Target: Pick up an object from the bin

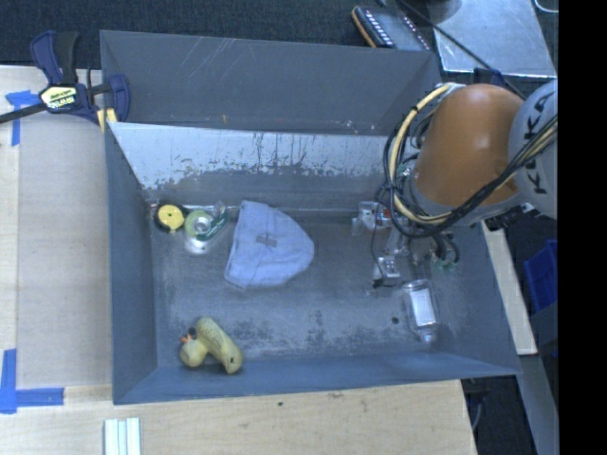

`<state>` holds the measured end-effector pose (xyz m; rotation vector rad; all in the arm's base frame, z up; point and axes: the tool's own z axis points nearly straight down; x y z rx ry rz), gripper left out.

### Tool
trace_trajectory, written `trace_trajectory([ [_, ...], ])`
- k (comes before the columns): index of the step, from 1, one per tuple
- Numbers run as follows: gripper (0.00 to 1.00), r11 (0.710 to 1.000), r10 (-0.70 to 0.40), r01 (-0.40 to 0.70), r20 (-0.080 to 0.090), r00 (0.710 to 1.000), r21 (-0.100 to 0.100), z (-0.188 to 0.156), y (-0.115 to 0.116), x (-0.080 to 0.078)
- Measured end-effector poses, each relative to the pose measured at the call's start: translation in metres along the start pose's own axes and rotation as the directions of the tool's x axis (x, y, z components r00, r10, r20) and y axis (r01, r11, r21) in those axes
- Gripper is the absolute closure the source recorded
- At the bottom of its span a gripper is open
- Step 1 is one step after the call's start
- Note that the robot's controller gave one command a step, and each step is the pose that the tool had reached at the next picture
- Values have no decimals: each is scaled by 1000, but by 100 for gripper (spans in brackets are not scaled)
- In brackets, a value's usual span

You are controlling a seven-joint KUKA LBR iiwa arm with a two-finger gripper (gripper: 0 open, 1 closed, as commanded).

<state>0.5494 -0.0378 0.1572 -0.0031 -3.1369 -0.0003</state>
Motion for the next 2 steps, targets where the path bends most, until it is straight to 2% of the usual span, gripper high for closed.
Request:
trace_trajectory([
  [1, 0, 1000, -2, 2, 8, 1000, 1, -5, 0, -2],
  [2, 0, 970, -241, 241, 4, 970, -1, 72, -92, 1],
])
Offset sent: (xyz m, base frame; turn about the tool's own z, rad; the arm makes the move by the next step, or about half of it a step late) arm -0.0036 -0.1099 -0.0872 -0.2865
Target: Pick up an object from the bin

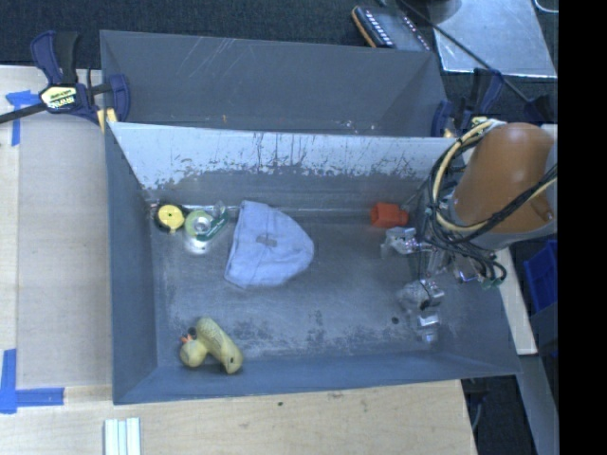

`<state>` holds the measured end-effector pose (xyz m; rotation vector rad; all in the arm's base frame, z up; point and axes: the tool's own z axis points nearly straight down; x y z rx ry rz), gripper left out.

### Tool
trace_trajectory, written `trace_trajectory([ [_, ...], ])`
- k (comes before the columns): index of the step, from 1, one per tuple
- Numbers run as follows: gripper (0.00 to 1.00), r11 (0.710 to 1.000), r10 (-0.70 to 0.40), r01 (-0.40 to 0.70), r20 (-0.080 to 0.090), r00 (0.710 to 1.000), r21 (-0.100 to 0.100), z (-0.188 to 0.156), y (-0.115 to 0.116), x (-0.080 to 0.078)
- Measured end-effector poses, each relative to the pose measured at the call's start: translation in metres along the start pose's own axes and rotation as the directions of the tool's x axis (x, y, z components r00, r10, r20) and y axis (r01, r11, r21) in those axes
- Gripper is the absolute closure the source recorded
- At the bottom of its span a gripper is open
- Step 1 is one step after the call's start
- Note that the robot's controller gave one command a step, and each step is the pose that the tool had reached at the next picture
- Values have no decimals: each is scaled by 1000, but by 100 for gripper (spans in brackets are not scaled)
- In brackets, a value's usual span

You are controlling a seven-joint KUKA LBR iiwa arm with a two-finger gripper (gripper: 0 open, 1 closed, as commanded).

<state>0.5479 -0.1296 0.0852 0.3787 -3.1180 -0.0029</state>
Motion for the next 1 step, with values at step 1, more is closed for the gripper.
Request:
trace_trajectory([
  [1, 0, 999, 49, -49, 1, 999, 1, -9, 118, -20],
])
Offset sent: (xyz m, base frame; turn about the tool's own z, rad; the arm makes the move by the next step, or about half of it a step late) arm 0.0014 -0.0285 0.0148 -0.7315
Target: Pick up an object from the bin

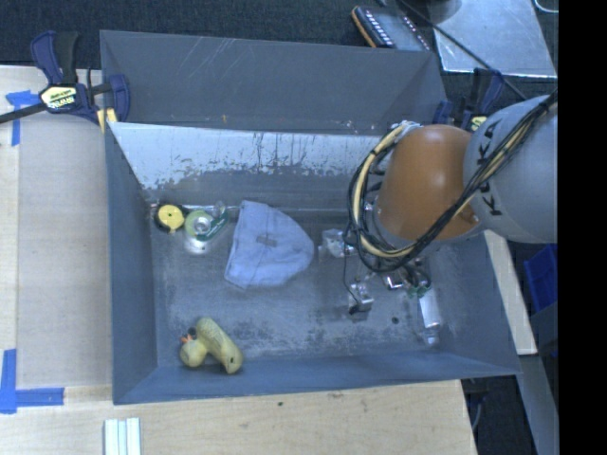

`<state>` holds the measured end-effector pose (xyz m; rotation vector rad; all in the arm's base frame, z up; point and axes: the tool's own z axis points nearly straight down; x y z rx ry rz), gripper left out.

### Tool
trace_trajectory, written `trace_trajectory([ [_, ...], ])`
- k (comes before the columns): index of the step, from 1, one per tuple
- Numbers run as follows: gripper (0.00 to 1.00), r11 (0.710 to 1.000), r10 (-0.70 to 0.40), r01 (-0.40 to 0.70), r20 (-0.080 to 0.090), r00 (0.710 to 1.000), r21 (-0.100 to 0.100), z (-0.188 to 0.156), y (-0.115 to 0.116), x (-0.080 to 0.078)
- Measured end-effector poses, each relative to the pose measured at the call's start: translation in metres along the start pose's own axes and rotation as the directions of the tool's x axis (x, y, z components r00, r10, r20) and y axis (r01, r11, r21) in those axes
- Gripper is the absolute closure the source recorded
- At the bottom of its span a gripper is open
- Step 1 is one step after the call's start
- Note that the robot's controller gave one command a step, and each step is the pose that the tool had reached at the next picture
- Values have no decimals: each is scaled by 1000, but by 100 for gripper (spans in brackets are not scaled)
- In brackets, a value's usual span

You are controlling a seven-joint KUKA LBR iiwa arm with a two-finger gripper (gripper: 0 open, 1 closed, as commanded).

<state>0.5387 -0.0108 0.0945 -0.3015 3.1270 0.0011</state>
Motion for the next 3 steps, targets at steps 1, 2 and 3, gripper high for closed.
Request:
trace_trajectory([
  [1, 0, 836, -548, 548, 3, 836, 2, -4, -89, 9],
  [2, 0, 869, -495, 495, 5, 869, 1, 10, 5, -45],
  [3, 100, 459, -888, 888, 20, 459, 6, 18, -107, -2],
])
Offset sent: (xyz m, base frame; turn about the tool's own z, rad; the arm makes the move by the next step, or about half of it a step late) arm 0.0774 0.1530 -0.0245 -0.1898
